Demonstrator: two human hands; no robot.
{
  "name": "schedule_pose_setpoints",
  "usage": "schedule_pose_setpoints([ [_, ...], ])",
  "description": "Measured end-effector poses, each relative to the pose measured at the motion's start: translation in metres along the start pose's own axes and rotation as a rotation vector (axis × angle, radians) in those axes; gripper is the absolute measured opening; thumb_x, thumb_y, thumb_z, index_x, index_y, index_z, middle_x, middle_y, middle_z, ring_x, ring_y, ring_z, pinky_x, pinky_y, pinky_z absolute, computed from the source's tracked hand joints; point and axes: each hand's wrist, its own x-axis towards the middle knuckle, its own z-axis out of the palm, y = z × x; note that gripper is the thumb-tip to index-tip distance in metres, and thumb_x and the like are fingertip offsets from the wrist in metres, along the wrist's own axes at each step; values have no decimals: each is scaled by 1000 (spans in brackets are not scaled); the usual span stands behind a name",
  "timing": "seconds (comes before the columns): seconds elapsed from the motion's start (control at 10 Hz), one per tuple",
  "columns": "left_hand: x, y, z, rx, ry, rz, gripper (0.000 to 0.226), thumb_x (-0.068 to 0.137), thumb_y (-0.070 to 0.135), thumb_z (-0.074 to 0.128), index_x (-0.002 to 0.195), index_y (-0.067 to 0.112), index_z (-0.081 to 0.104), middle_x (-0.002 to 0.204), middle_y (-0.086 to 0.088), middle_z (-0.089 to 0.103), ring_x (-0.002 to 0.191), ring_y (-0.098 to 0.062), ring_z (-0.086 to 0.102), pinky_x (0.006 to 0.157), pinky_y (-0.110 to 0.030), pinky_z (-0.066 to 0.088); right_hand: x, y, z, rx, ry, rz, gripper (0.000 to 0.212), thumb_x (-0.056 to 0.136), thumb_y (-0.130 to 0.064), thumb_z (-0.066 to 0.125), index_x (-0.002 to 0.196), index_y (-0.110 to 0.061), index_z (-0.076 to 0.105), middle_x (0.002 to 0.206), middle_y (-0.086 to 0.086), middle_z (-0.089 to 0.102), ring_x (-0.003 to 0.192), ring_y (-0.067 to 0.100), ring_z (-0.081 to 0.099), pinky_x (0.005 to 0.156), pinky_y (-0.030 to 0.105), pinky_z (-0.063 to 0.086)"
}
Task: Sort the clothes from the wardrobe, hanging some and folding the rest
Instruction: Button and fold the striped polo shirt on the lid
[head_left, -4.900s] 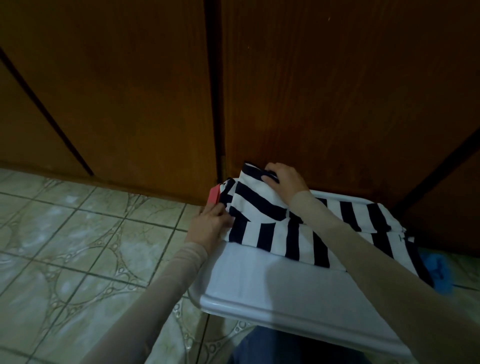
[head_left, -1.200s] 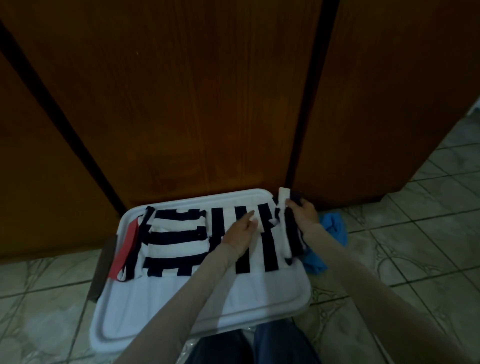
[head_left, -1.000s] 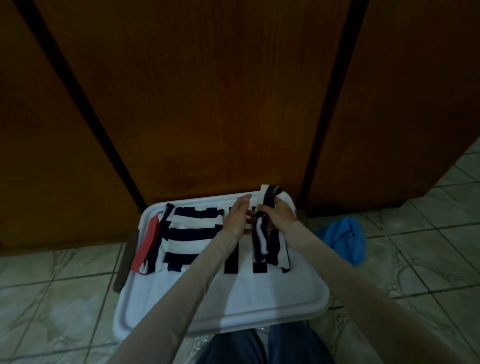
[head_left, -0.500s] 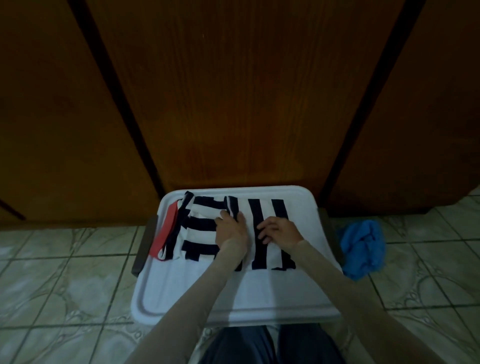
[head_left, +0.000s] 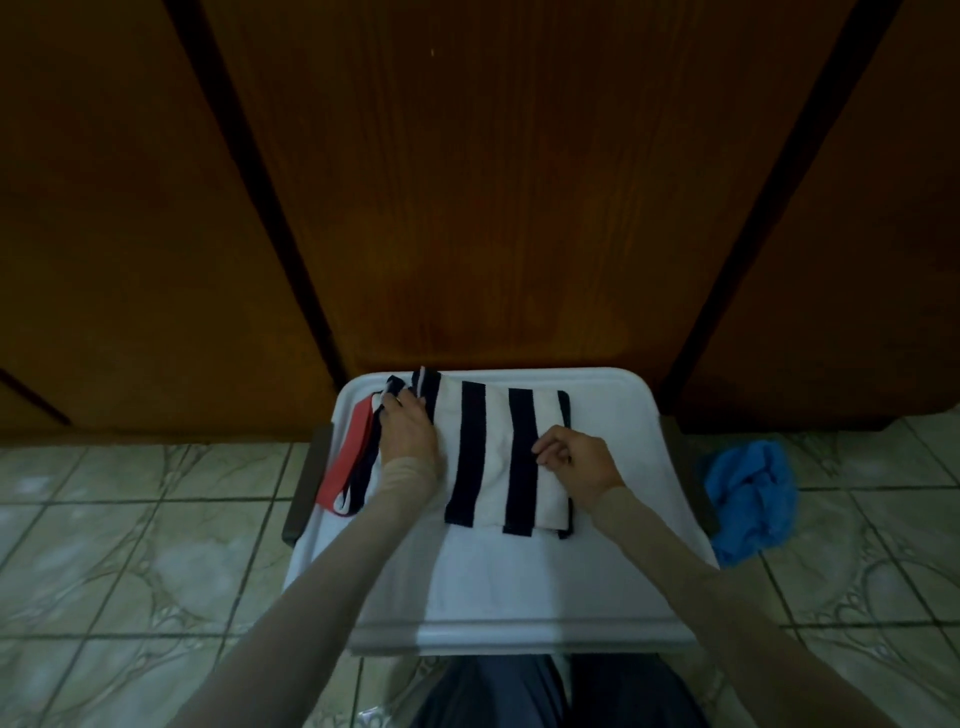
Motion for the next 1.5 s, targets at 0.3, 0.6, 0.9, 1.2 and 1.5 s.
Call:
schedule_pose_setpoints([
  [0.3,48,-46,-39,267,8,98,32,99,0,24,127,-6,39,134,-25,37,112,-38,50,94,-40,40,9,-23,32,-247,-77,-230,28,87,7,43,100,-10,61,105,2,54,98,13,49,89,20,41],
  [0.6,37,-72,-28,423,77,205,35,102,18,25,132,2,34,132,-19,37,119,-33,36,96,-44,37,20,-28,32,-689,-375,-185,51,103,-33,22,150,-28,2,158,-8,-4,145,8,1,117,40,-1],
  [0.9,-8,-64,-4,696,-24,443,75,81,46,-31,149,22,-11,157,-7,-16,144,-23,-17,98,-53,-30,11,-22,31,-842,-438,-47,56,101,-44,14,148,-30,-11,157,-7,-11,145,10,2,116,44,3],
  [1.2,-33,-42,14,585,-396,616,55,101,24,26,150,24,1,158,7,-5,145,-9,-10,112,-50,-15,-24,-46,18,-1131,-325,-56,42,100,-21,34,140,-10,33,140,10,39,124,26,41,101,35,30],
  [1.5,-53,-20,25,416,-432,749,71,84,-11,43,143,27,33,159,3,2,146,-14,-5,116,-44,-3,-58,-48,5,-924,-360,8,27,95,-19,43,111,-4,58,118,13,57,106,27,55,76,27,37],
])
